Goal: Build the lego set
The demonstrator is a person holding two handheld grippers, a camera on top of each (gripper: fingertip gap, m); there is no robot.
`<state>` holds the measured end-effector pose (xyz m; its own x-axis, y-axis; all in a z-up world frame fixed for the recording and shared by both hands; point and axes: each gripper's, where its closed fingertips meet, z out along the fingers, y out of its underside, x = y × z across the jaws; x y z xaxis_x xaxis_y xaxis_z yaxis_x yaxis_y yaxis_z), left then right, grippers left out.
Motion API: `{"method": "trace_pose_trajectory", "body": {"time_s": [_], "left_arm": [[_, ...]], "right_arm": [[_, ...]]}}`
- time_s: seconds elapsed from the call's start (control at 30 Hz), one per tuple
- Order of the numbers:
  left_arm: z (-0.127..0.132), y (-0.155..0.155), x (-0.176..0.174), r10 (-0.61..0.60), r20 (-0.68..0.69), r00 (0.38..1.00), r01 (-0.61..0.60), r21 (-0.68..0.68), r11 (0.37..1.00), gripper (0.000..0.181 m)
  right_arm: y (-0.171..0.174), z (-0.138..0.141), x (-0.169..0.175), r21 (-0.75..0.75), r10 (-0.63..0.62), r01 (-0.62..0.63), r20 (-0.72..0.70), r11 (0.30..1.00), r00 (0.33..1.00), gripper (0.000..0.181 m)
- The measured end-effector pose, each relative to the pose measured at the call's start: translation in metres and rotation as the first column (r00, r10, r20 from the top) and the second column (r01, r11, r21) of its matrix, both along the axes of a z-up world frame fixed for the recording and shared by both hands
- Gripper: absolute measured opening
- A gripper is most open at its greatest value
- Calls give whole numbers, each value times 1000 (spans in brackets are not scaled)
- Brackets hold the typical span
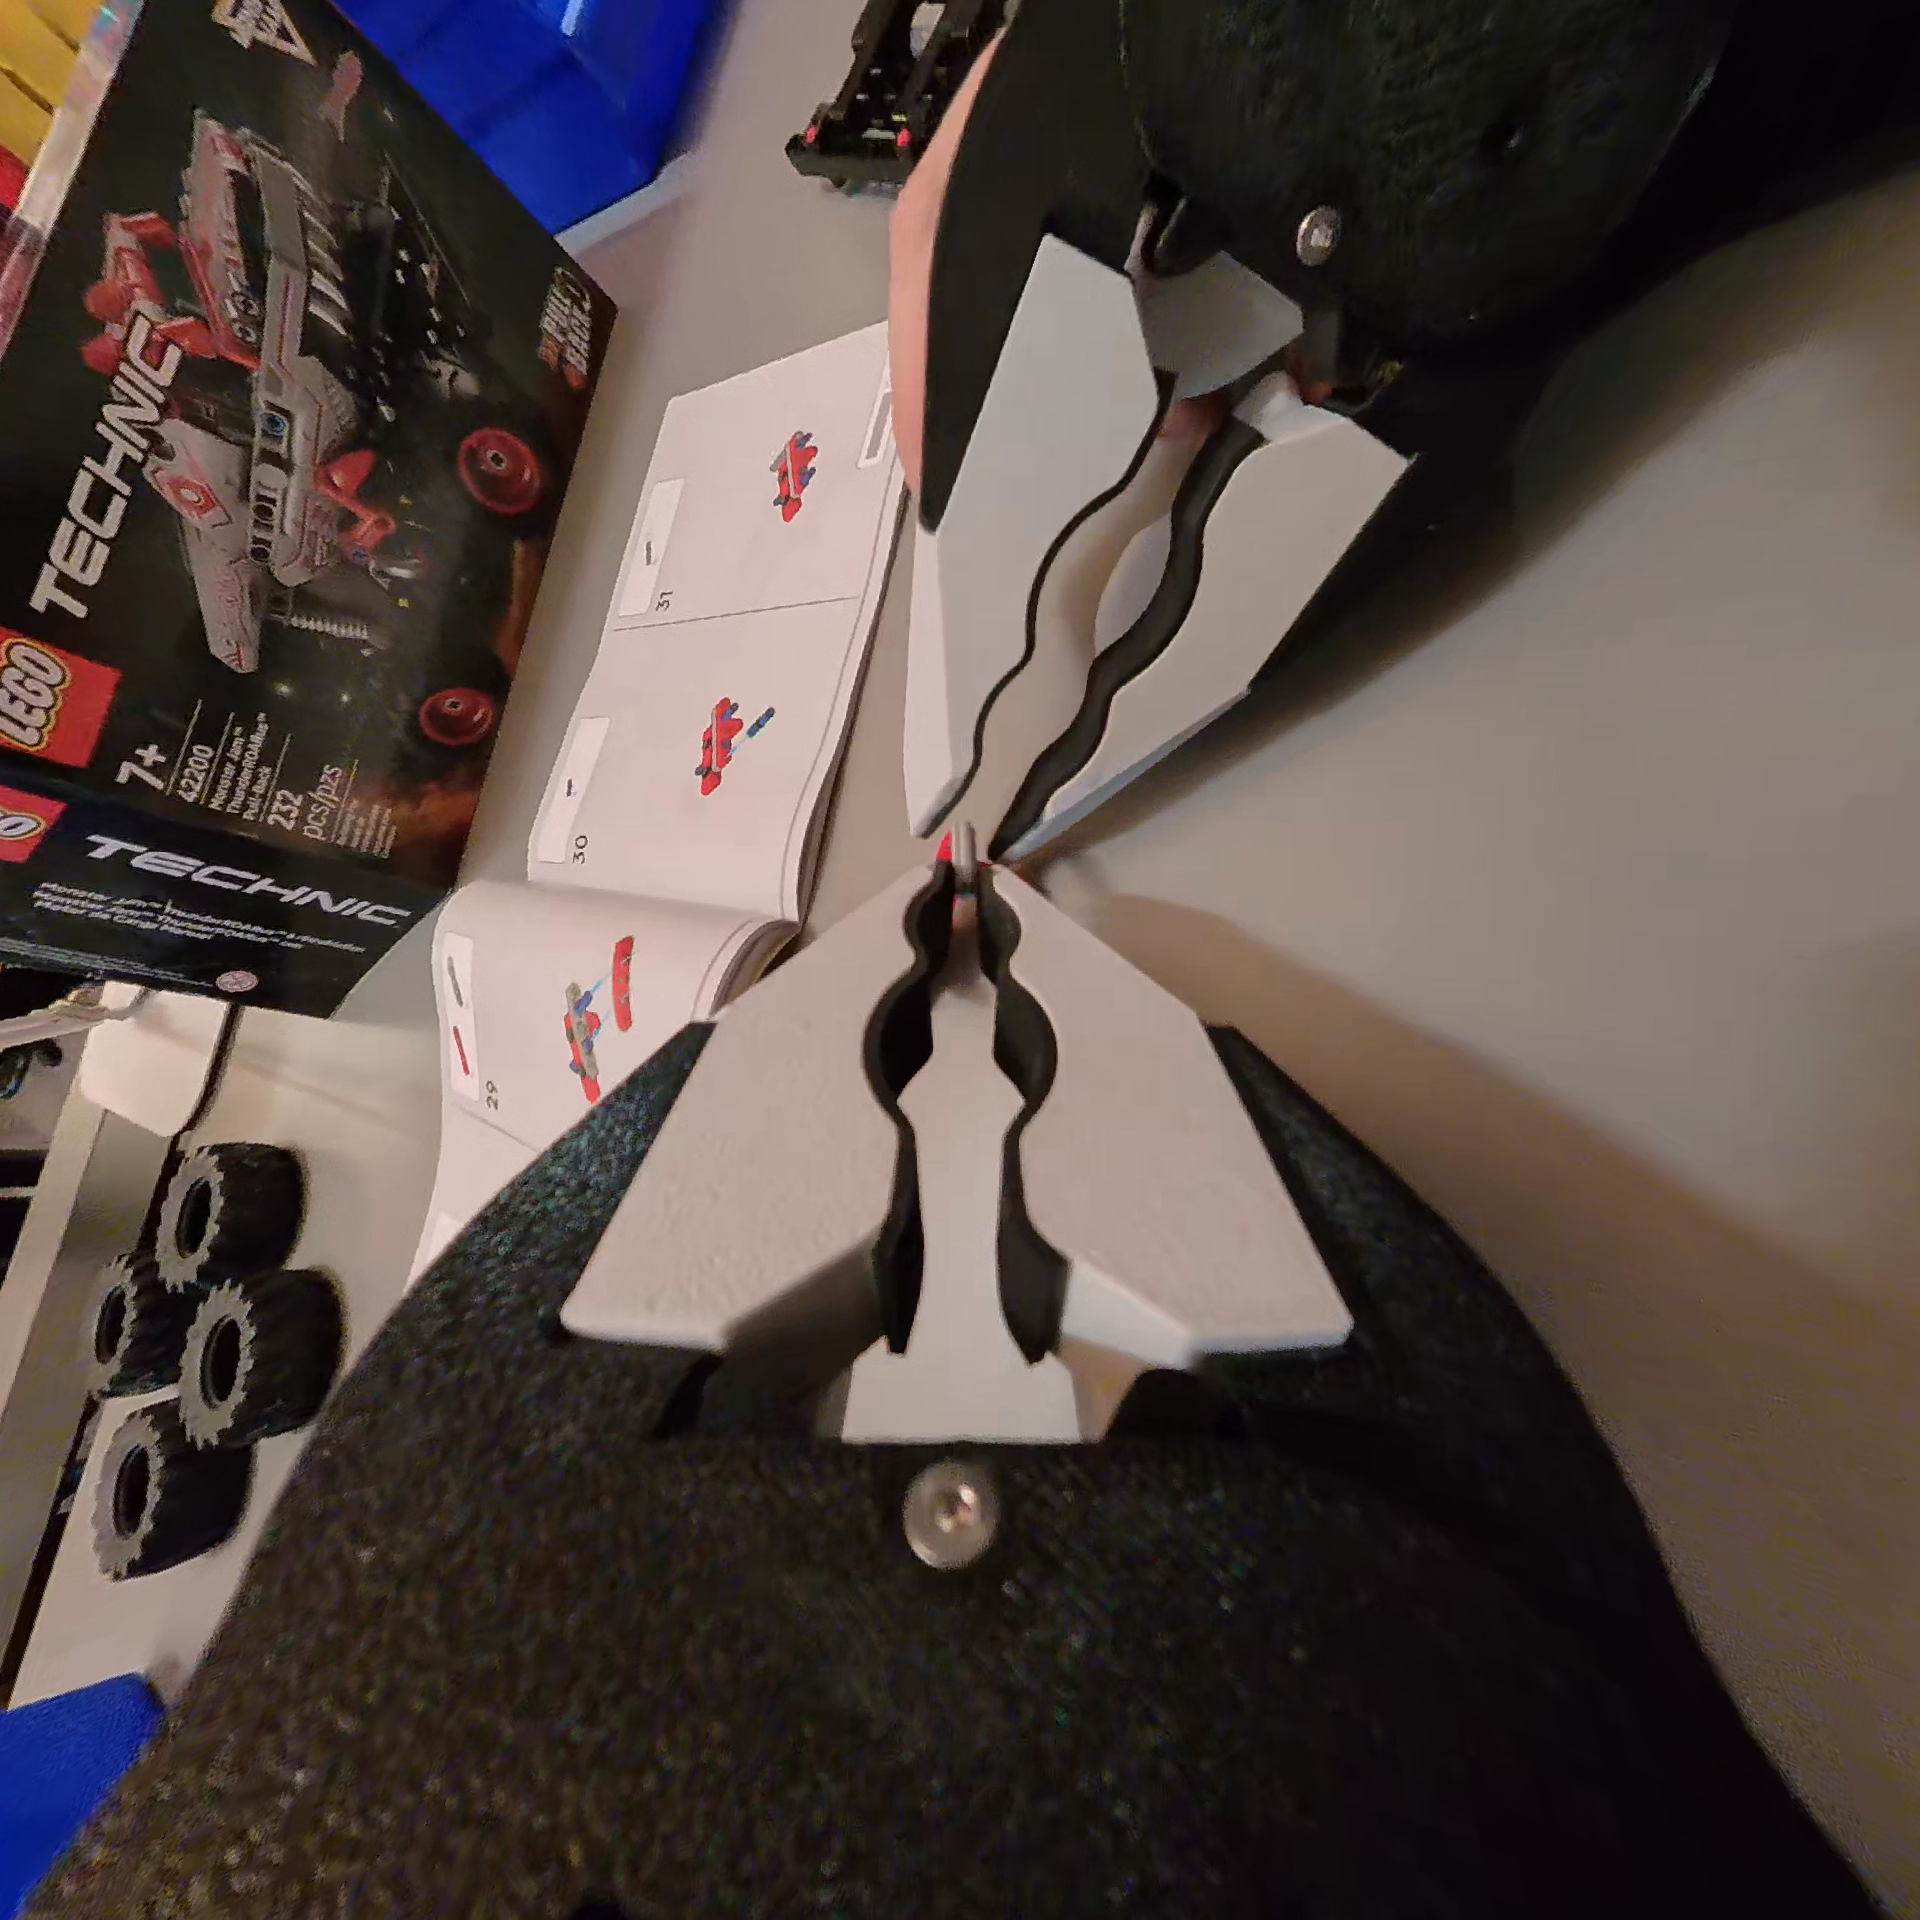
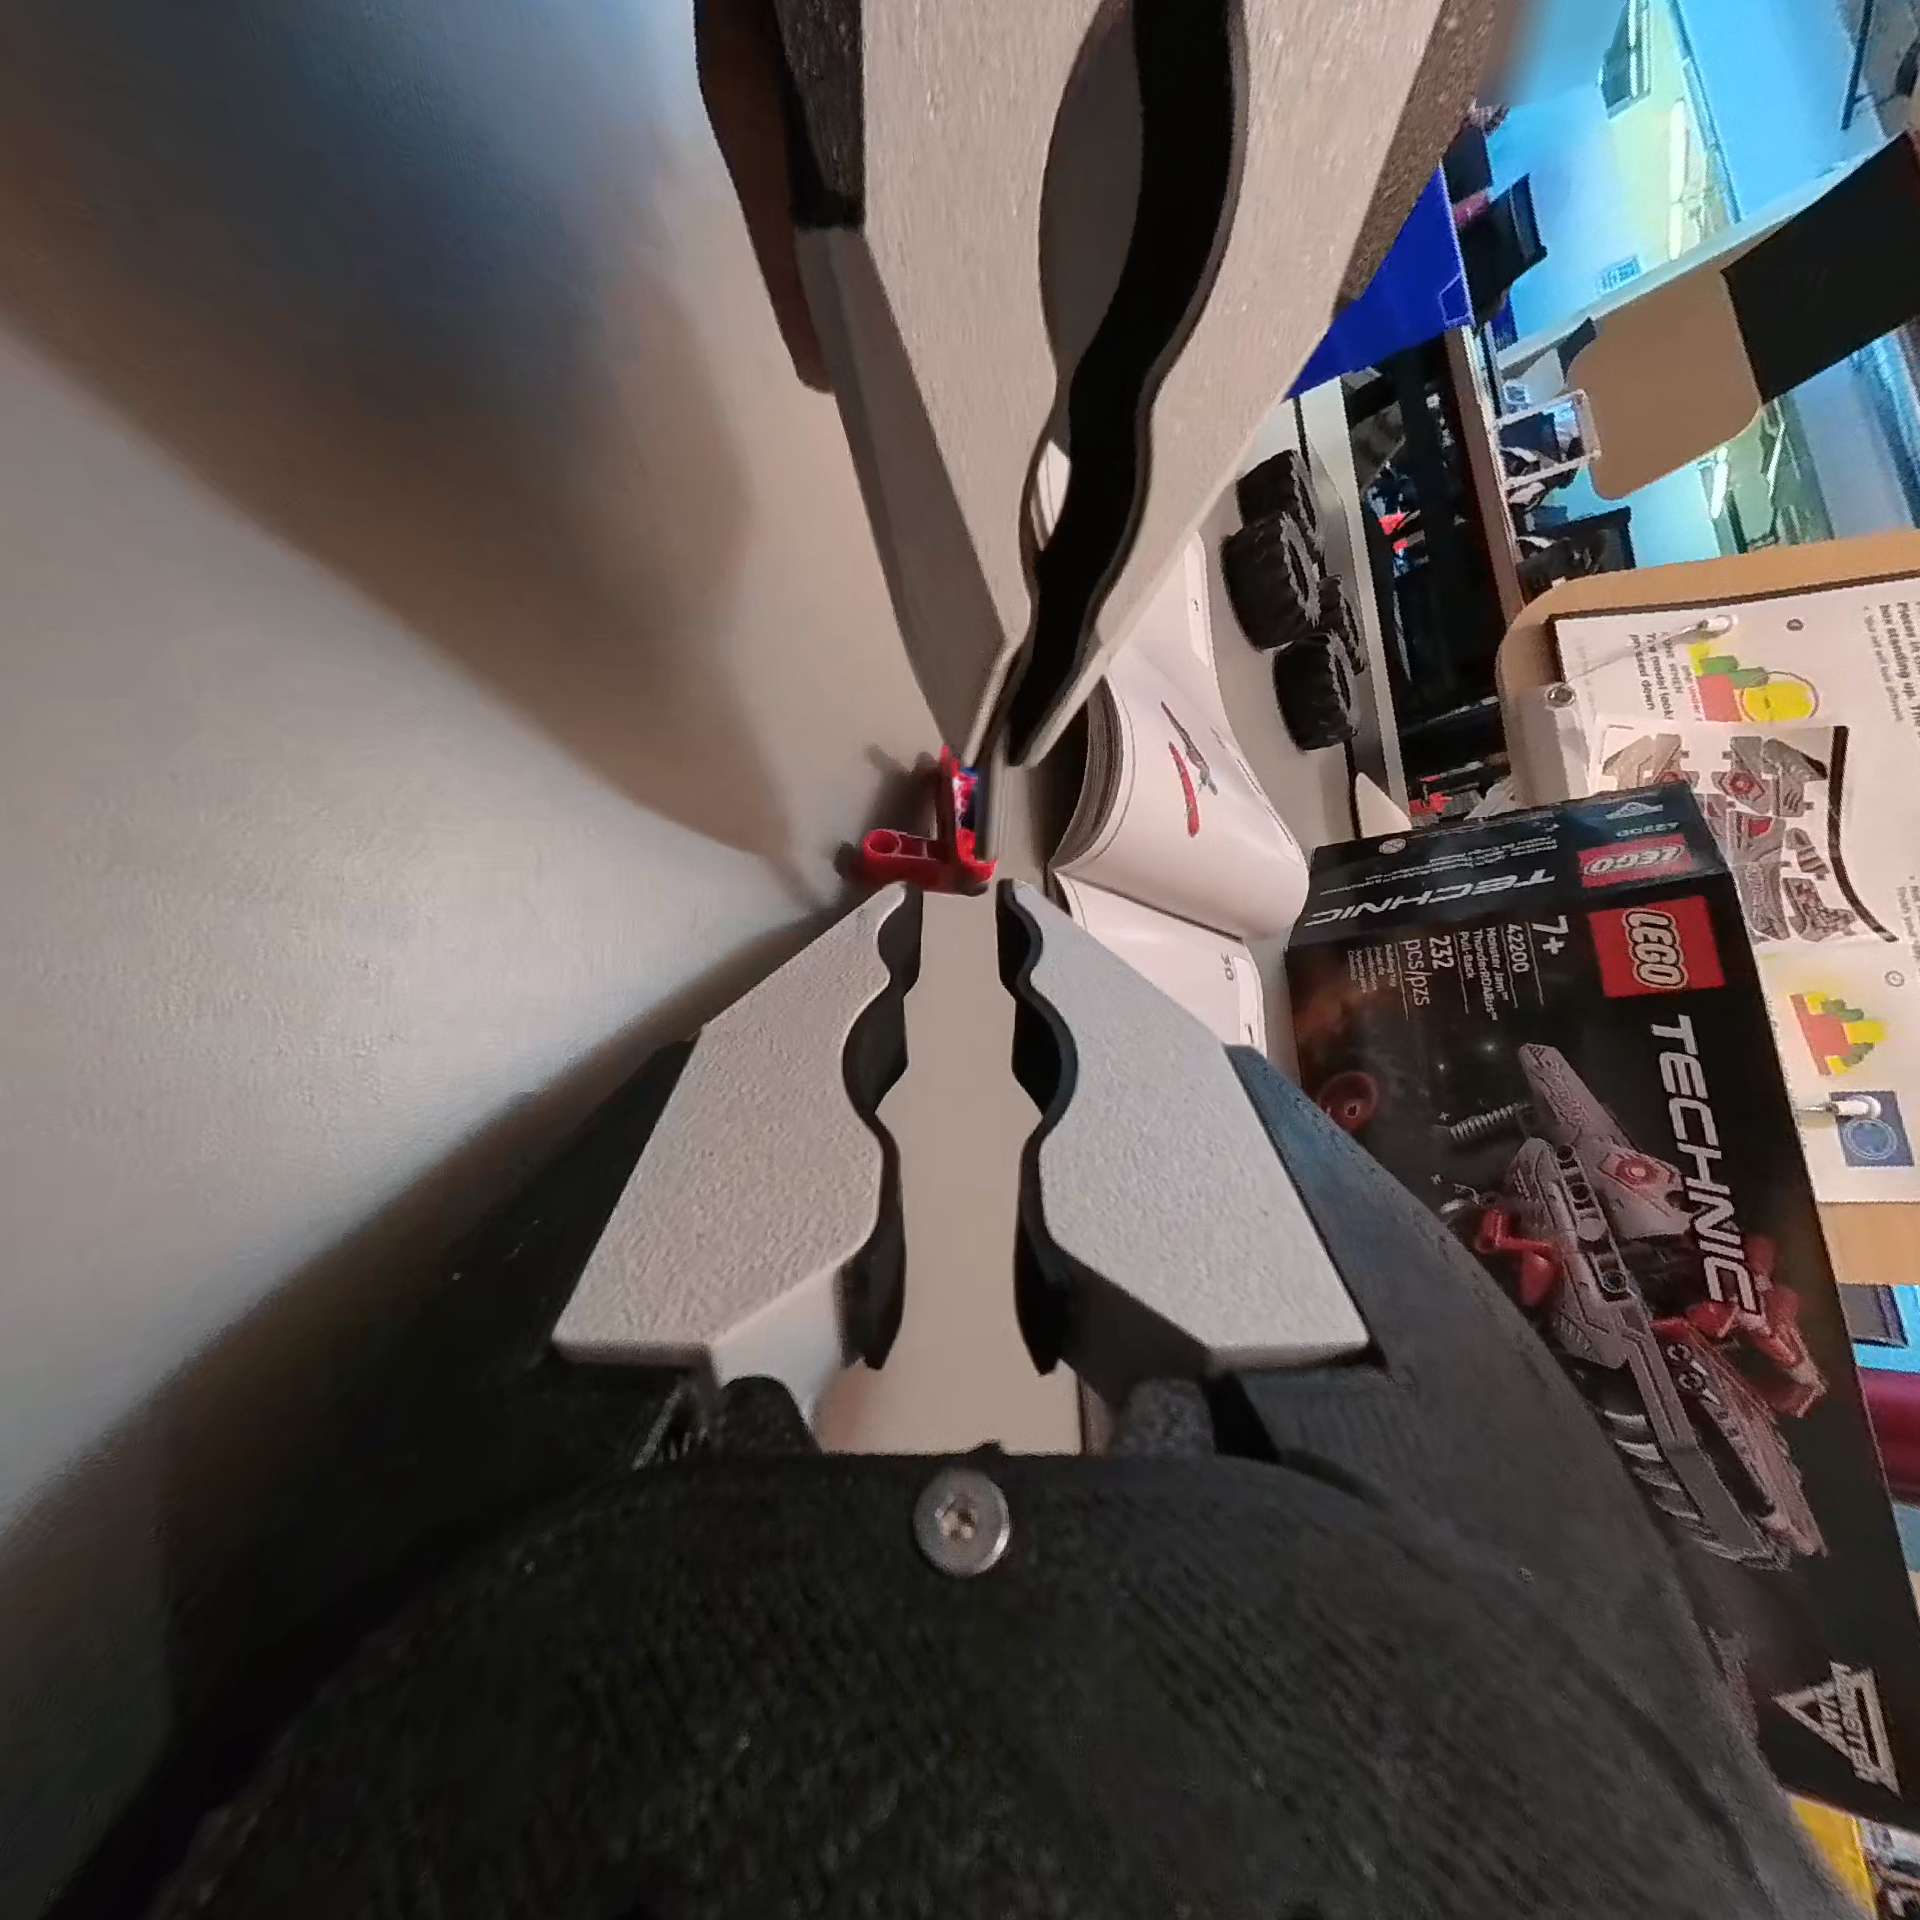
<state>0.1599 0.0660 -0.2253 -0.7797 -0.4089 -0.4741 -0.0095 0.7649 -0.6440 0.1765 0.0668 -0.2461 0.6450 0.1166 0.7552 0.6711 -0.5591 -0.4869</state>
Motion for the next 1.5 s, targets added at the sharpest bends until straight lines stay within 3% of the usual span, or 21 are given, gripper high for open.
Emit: {"method": "trace_pose_trajectory", "body": {"time_s": [0.2, 0.7, 0.87, 0.97, 1.07, 1.2, 1.5], "left_arm": [[2, 7, 2, 17, 30, 999, -19, 62, 998, 1], [3, 14, -5, -21, 50, 999, 12, 174, 985, 1], [4, 20, -8, -26, 35, 999, 19, 194, 981, 1], [2, 23, -10, -27, 6, 1000, 25, 187, 982, 1], [1, 30, -8, -9, 0, 1000, 9, 199, 980, 1], [5, 30, -10, -20, -10, 1000, 22, 156, 987, 1], [15, 28, -12, -28, -10, 1000, 29, 86, 996, 1]], "right_arm": [[4, 4, 2, 35, -5, 5, -23, 999, 1000, 18], [10, 3, -7, 62, 38, -32, -98, 998, 994, 10], [9, 6, -7, 82, 40, -33, -76, 996, 996, 21], [9, 8, -11, 76, 69, -68, -7, 995, 998, 23], [13, 10, -17, 22, 109, -114, 155, 993, 982, 25], [13, -1, -14, -111, 138, -108, 315, 988, 939, 15], [16, 7, -7, -124, 121, -69, 486, 990, 866, 6]]}}
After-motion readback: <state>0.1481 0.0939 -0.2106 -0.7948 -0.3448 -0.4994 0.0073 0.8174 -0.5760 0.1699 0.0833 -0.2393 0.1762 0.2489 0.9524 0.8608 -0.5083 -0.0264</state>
